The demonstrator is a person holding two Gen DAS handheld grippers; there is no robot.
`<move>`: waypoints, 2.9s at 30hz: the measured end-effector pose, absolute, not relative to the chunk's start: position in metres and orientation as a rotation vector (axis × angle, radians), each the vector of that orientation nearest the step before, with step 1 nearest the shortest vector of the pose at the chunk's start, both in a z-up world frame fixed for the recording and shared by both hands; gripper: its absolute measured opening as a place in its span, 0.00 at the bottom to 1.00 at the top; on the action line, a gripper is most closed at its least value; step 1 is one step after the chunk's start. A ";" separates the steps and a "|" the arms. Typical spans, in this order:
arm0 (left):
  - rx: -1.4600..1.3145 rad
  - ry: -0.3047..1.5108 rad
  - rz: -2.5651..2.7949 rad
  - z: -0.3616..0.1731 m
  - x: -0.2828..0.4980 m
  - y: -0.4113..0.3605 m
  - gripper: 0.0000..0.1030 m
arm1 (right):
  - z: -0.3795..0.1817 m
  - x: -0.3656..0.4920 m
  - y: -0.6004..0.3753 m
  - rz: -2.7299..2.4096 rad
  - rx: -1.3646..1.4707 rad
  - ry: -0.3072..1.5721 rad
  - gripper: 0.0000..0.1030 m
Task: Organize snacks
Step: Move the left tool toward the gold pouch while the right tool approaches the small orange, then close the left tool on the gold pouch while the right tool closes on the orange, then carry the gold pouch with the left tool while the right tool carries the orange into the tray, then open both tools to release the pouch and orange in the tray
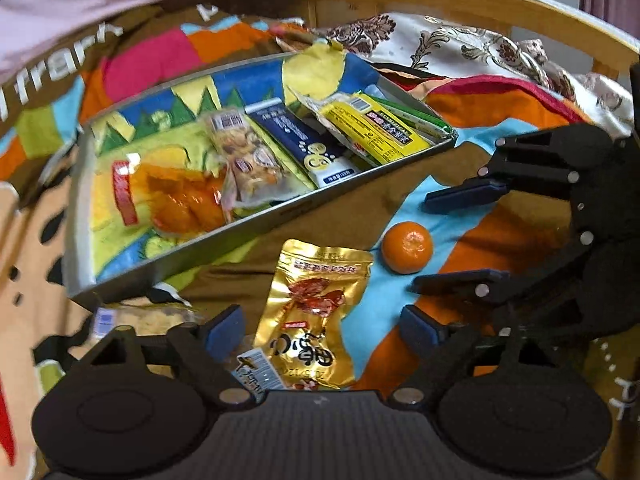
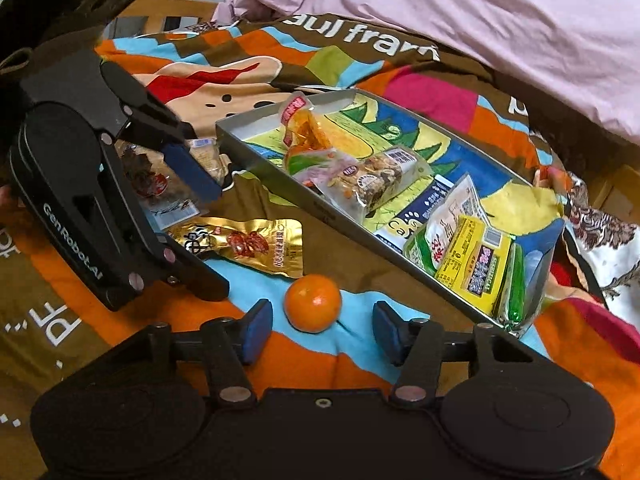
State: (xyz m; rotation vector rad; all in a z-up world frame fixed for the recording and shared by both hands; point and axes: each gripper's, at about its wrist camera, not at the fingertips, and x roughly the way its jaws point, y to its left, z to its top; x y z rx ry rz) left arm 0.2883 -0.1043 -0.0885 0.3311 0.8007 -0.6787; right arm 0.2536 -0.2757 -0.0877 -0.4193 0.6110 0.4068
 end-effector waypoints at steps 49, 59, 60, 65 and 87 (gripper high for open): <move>-0.068 0.541 -0.229 -0.014 0.361 -0.093 0.52 | -0.057 0.319 -0.273 0.205 -0.186 0.342 0.34; -0.037 0.637 -0.188 -0.041 0.416 -0.120 0.52 | -0.071 0.355 -0.282 0.169 -0.092 0.447 0.34; -0.032 0.636 -0.187 -0.042 0.418 -0.122 0.52 | -0.072 0.356 -0.281 0.172 -0.093 0.455 0.34; 0.025 0.642 -0.183 -0.047 0.423 -0.134 0.53 | -0.077 0.357 -0.279 0.176 -0.096 0.476 0.34; -0.022 0.660 -0.170 -0.054 0.420 -0.134 0.78 | -0.081 0.360 -0.280 0.159 -0.078 0.499 0.46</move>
